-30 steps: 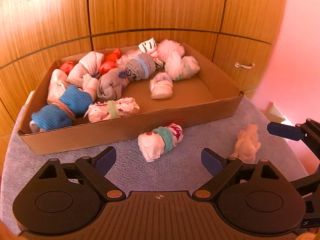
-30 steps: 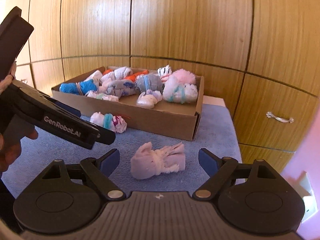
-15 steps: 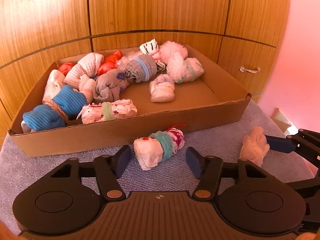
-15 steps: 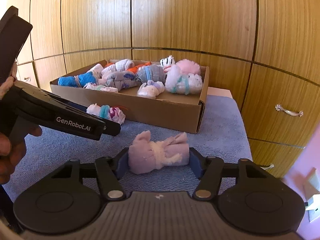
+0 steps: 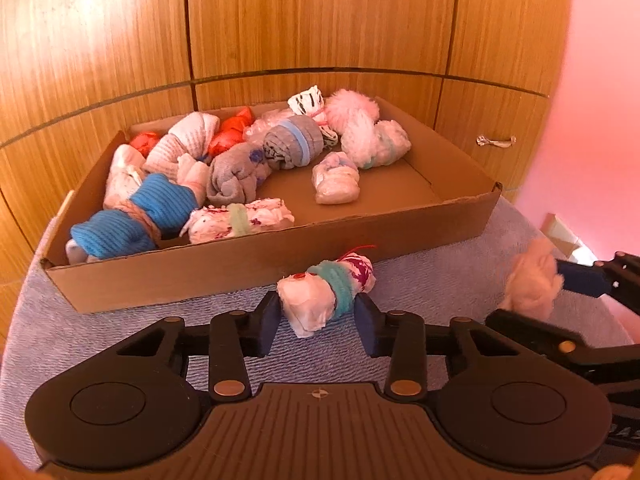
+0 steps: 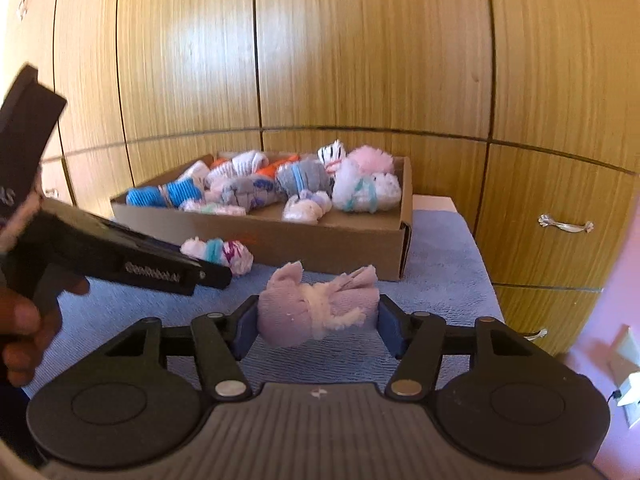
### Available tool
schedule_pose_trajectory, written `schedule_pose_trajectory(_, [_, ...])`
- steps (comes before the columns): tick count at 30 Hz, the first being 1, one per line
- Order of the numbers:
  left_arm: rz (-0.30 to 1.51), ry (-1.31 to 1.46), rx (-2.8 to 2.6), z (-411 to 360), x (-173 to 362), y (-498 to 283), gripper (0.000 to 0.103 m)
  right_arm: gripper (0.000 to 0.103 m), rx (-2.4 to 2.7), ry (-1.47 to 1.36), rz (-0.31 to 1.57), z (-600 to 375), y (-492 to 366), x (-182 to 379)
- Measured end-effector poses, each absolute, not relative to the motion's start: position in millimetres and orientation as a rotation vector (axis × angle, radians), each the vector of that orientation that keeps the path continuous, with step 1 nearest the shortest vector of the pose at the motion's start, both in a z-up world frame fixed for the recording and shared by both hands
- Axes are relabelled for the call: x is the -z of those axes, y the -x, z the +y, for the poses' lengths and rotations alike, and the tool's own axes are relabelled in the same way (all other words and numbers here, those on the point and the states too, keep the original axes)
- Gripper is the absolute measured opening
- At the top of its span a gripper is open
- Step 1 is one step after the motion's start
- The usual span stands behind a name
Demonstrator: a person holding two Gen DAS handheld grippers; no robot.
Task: Organize objects
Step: 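Grasp the white teal-banded bundle with the left tool while the right tool grasps the pale pink bundle, then carry both held bundles into the box and lower them inside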
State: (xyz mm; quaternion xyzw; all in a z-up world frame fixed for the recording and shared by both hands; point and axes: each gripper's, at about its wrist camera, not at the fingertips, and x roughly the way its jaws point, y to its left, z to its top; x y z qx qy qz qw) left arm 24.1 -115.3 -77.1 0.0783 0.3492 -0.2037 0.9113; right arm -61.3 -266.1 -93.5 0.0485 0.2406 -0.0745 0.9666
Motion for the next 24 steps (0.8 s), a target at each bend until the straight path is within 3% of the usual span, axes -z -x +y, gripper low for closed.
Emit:
schedule_pose_trajectory(14, [0.623,-0.199,0.48,-106.4,39.3,-12.5,0.047,0.057,0.13,-0.122,0.44,-254.4,68.6,83.9])
schedule_pose_trajectory(24, [0.58,-0.193,0.542,-122.4,-5.3,-57.2,0.048,0.057,0.112,-0.047,0.422,-280.8,40.3,41.3])
